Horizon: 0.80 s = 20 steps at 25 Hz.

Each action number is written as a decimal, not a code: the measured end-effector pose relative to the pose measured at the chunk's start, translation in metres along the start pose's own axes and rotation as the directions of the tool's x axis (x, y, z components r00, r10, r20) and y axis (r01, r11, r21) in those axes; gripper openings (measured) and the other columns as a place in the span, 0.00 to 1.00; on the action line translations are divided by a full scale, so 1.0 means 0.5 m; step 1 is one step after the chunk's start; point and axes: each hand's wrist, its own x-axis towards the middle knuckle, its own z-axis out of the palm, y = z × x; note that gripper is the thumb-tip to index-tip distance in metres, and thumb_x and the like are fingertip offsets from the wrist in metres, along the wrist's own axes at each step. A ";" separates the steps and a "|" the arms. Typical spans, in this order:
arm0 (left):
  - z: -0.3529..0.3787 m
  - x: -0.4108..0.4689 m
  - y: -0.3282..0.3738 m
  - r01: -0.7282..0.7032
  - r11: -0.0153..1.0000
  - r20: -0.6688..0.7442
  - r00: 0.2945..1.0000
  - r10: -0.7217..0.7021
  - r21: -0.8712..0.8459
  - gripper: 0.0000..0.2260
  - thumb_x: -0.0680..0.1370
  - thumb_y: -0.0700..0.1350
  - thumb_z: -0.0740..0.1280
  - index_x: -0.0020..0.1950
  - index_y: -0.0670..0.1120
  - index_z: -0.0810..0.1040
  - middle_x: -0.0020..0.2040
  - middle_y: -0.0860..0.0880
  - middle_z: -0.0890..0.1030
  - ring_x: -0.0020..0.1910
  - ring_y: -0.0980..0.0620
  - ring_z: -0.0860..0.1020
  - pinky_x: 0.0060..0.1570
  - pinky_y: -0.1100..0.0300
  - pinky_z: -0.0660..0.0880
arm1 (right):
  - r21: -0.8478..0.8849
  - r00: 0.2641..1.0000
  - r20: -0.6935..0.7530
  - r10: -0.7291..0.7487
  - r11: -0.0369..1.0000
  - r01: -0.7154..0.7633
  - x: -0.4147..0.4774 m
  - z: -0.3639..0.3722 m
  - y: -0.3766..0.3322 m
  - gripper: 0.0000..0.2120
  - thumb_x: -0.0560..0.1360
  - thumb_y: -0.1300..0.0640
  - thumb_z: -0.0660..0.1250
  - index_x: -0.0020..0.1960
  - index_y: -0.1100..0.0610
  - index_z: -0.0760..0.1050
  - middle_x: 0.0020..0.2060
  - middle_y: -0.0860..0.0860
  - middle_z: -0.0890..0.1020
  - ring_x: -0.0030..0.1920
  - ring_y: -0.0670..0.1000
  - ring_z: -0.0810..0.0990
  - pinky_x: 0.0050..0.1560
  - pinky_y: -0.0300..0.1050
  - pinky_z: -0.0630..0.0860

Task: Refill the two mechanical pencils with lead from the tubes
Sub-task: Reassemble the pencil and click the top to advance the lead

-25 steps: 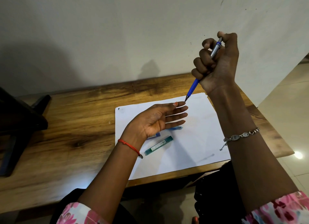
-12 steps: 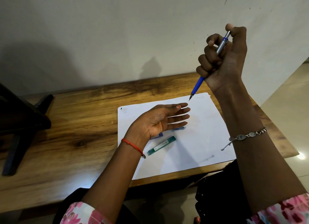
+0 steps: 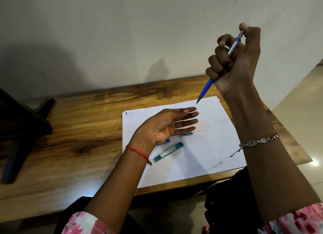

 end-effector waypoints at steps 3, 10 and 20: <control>0.001 0.001 0.000 0.004 1.000 0.004 1.000 -0.004 -0.001 0.09 0.78 0.40 0.60 0.47 0.45 0.80 0.41 0.51 0.85 0.41 0.54 0.83 0.46 0.57 0.80 | 0.054 1.000 -0.004 0.009 0.999 -0.009 -0.001 -0.001 -0.001 0.22 0.77 0.47 0.49 0.29 0.57 0.65 0.16 0.46 0.54 0.19 0.45 0.50 0.22 0.32 0.50; -0.001 -0.001 -0.001 0.003 1.000 0.021 1.000 -0.003 -0.017 0.09 0.78 0.39 0.60 0.48 0.44 0.80 0.41 0.50 0.85 0.41 0.53 0.83 0.45 0.58 0.80 | 0.236 0.998 0.061 0.001 0.972 -0.016 -0.008 0.016 -0.017 0.25 0.77 0.48 0.49 0.25 0.56 0.66 0.16 0.46 0.55 0.18 0.45 0.50 0.20 0.32 0.49; 0.000 -0.003 0.002 0.010 1.000 -0.009 1.000 -0.011 -0.030 0.08 0.78 0.40 0.62 0.47 0.43 0.81 0.41 0.49 0.85 0.41 0.52 0.83 0.44 0.58 0.81 | 0.108 0.990 0.122 0.063 0.991 -0.077 -0.016 0.040 -0.009 0.26 0.77 0.47 0.48 0.24 0.56 0.65 0.16 0.46 0.55 0.18 0.45 0.50 0.22 0.31 0.49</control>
